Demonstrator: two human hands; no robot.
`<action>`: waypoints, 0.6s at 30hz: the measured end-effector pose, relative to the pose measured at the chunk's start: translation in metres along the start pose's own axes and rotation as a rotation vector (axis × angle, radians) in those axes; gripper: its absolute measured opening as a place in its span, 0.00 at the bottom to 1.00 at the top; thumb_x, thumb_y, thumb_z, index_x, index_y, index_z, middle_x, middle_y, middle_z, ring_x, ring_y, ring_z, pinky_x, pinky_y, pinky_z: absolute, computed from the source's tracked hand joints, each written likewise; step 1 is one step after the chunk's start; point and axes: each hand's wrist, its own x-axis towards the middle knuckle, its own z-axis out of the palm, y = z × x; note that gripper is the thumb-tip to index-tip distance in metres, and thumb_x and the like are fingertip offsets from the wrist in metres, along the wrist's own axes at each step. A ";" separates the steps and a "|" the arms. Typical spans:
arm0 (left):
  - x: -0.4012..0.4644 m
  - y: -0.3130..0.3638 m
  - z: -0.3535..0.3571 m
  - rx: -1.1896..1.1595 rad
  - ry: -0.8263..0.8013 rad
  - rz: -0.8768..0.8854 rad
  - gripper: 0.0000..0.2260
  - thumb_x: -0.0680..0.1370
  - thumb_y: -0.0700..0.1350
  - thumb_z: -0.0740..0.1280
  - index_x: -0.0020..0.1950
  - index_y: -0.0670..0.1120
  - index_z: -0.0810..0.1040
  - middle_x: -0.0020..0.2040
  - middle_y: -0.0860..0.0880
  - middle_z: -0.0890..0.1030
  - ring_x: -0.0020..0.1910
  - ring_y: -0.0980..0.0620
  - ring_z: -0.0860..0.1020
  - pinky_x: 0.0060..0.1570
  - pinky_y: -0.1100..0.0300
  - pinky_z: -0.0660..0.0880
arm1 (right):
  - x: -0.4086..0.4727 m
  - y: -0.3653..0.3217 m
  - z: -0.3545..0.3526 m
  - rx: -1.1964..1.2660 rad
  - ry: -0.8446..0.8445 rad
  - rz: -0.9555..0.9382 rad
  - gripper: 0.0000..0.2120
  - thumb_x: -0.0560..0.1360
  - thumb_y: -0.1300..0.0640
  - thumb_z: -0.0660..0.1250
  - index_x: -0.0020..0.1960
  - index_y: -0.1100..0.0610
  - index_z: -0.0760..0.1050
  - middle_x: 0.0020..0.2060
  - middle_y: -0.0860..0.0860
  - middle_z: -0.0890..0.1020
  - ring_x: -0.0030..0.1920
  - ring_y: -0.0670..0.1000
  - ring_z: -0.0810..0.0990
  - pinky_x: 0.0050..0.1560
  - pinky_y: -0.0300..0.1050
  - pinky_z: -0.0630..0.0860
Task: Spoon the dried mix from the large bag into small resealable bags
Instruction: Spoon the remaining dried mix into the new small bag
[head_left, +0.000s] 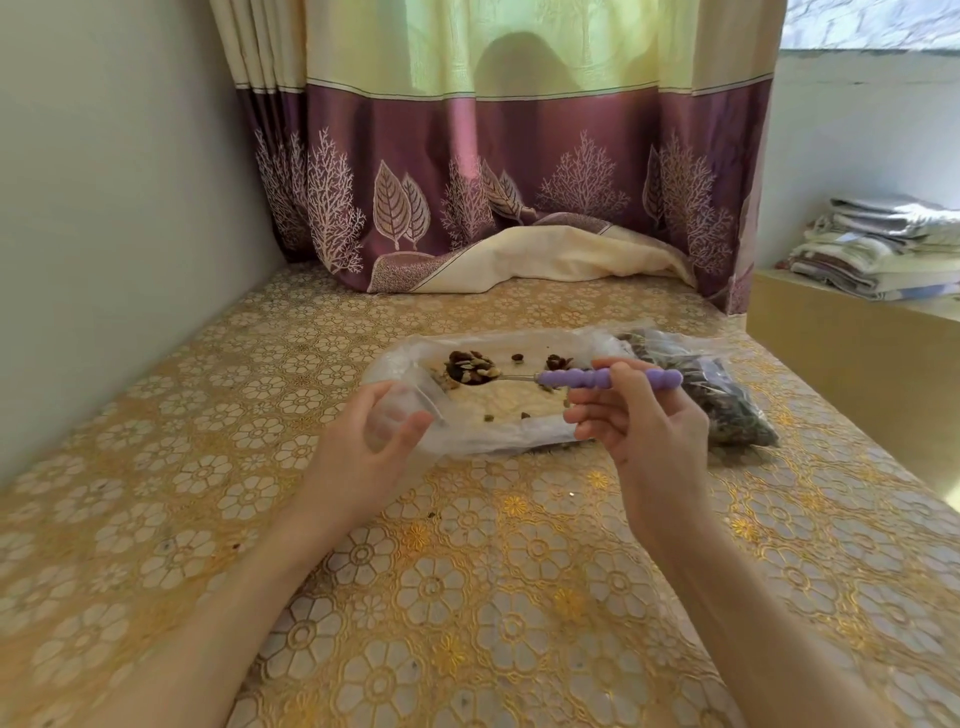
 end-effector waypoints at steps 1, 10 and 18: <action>0.000 0.001 0.000 -0.022 -0.002 -0.009 0.31 0.69 0.67 0.58 0.66 0.52 0.68 0.52 0.60 0.74 0.47 0.66 0.73 0.40 0.69 0.68 | -0.002 0.000 0.002 -0.008 -0.035 -0.003 0.08 0.79 0.63 0.59 0.48 0.65 0.75 0.39 0.59 0.85 0.32 0.51 0.80 0.30 0.38 0.76; 0.000 0.009 0.002 -0.224 -0.010 -0.028 0.25 0.67 0.64 0.61 0.60 0.54 0.66 0.46 0.65 0.75 0.38 0.74 0.76 0.33 0.78 0.70 | -0.011 0.008 0.011 -0.140 -0.355 -0.057 0.10 0.78 0.68 0.61 0.51 0.59 0.78 0.39 0.50 0.86 0.37 0.49 0.82 0.36 0.38 0.78; -0.001 0.007 -0.002 -0.213 -0.020 -0.033 0.44 0.60 0.79 0.57 0.67 0.52 0.64 0.53 0.50 0.79 0.36 0.58 0.79 0.27 0.69 0.71 | -0.003 0.008 0.003 -0.003 -0.243 0.017 0.08 0.78 0.66 0.60 0.52 0.63 0.77 0.42 0.58 0.85 0.36 0.51 0.81 0.35 0.39 0.77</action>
